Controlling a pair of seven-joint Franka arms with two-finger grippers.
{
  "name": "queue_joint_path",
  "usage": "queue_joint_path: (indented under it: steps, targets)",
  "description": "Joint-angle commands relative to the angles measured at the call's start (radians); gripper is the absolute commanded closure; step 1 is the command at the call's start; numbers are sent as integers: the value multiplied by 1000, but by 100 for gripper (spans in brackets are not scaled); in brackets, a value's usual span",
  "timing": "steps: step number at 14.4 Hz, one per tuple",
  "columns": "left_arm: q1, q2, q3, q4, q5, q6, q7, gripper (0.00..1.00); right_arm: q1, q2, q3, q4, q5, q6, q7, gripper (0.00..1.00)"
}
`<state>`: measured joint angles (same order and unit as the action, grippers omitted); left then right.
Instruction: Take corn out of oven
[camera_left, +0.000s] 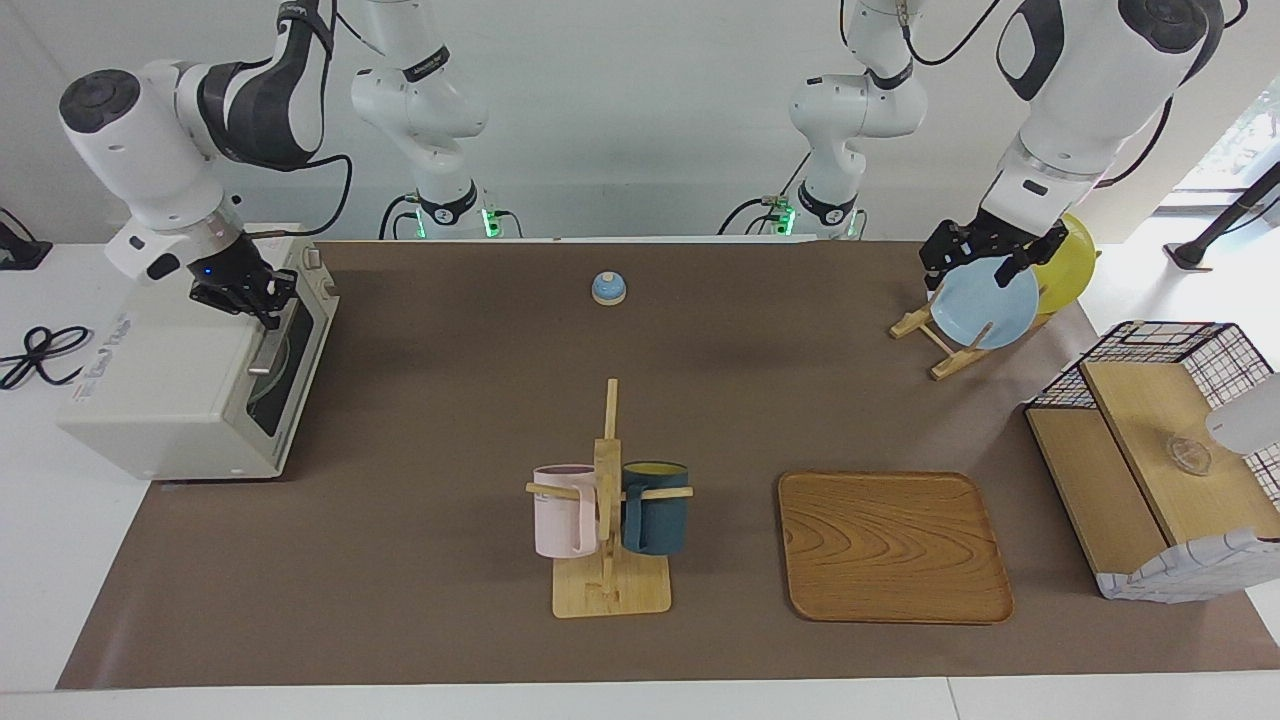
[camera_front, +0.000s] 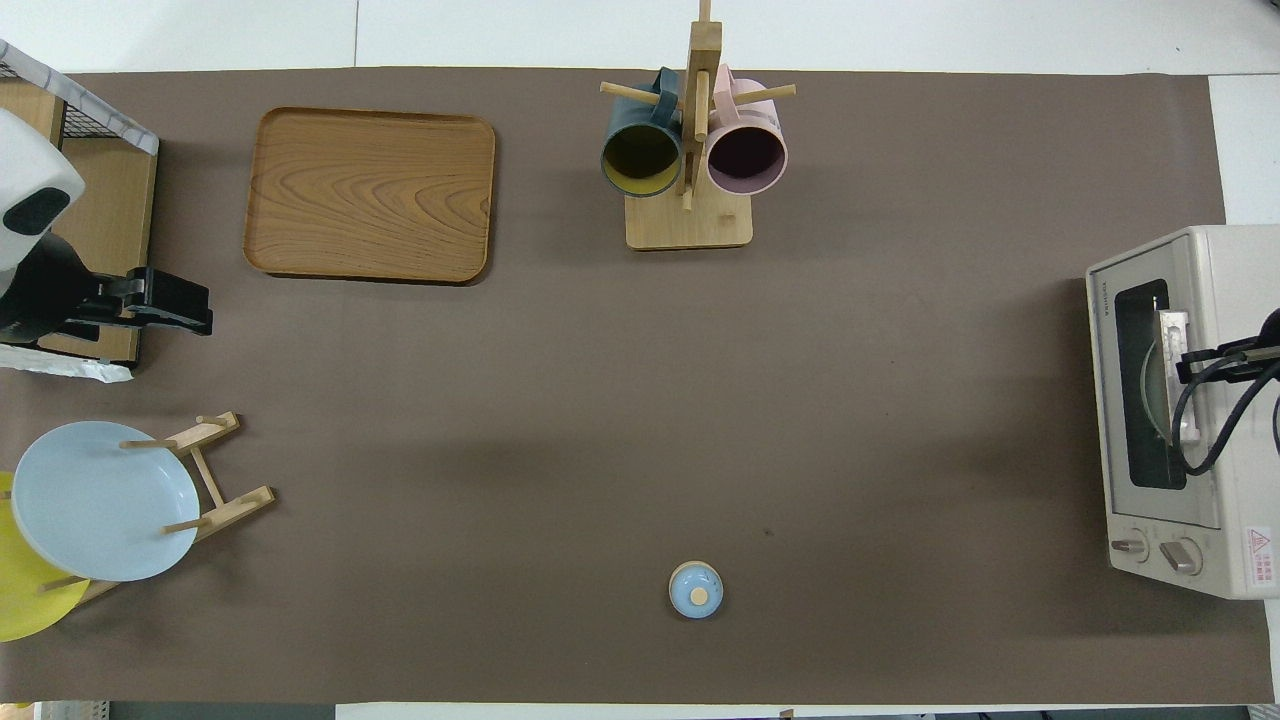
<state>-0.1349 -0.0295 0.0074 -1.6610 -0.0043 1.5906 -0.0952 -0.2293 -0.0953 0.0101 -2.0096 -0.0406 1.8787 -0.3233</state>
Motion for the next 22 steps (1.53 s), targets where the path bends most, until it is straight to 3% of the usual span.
queue_joint_path:
  steps: [1,15,22]
  targets:
    - [14,-13,-9,-17,21,2,5,0,-16,-11,8,-32,-9,40,-14,100]
    - [14,-13,-9,-17,21,2,5,0,-55,-12,10,-74,5,46,-16,100]
    - [14,-13,-9,-17,21,2,5,0,-13,17,14,-89,10,91,1,100]
